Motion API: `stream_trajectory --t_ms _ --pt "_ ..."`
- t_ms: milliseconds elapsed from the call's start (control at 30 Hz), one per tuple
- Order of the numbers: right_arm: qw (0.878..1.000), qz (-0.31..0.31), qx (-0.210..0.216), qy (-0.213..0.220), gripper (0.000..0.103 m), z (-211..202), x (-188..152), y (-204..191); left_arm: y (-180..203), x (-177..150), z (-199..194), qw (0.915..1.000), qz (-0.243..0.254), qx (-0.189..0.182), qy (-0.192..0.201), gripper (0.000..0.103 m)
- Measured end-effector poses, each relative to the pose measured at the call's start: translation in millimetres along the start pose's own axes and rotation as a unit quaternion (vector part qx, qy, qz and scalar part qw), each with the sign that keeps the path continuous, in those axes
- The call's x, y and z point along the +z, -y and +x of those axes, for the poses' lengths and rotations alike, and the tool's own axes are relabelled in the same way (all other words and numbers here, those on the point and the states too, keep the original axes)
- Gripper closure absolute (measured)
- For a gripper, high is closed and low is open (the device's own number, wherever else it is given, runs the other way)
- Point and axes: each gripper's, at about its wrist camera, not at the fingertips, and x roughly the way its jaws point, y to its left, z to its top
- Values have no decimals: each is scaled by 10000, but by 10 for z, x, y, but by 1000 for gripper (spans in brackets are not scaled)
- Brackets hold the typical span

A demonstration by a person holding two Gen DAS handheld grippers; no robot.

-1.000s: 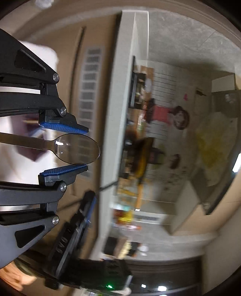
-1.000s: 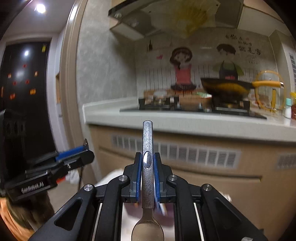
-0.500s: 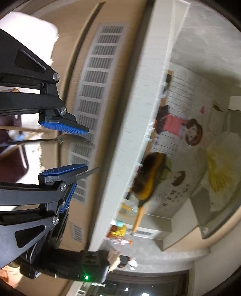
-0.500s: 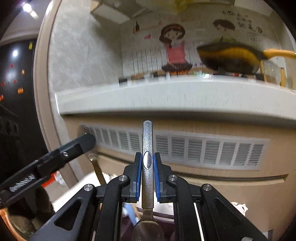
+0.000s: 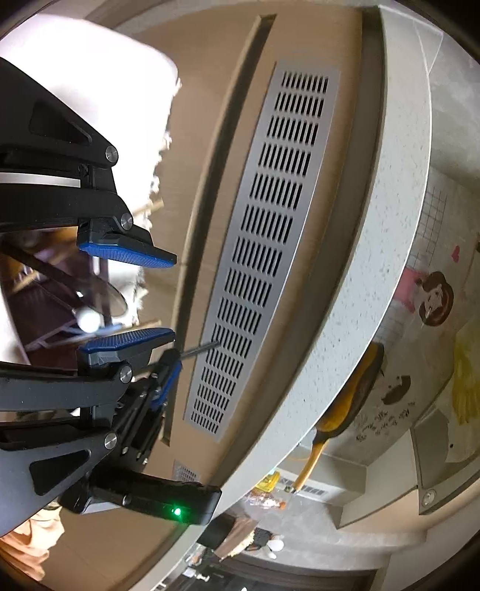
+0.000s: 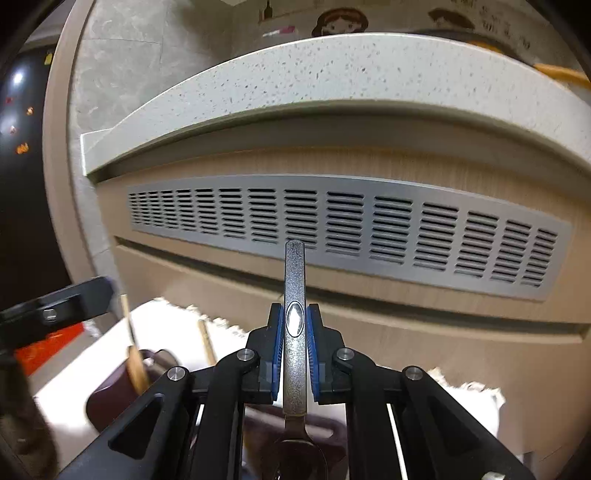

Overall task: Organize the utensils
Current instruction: 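Lower both spoons into the purple caddy and open both tools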

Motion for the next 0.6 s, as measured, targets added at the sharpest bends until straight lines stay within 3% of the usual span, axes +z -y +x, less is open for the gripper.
stream_trajectory --t_ms 167,367,600 --pt "9998 -23 -188 60 91 -39 -43 -22 11 -127 -178 9997 154 202 -69 62" --pt "9993 49 90 -352 82 -188 -134 -43 37 -294 -342 9987 270 338 -260 53" --pt "9973 177 132 -700 79 -664 -342 -7 59 -531 -470 9957 303 516 -709 44"
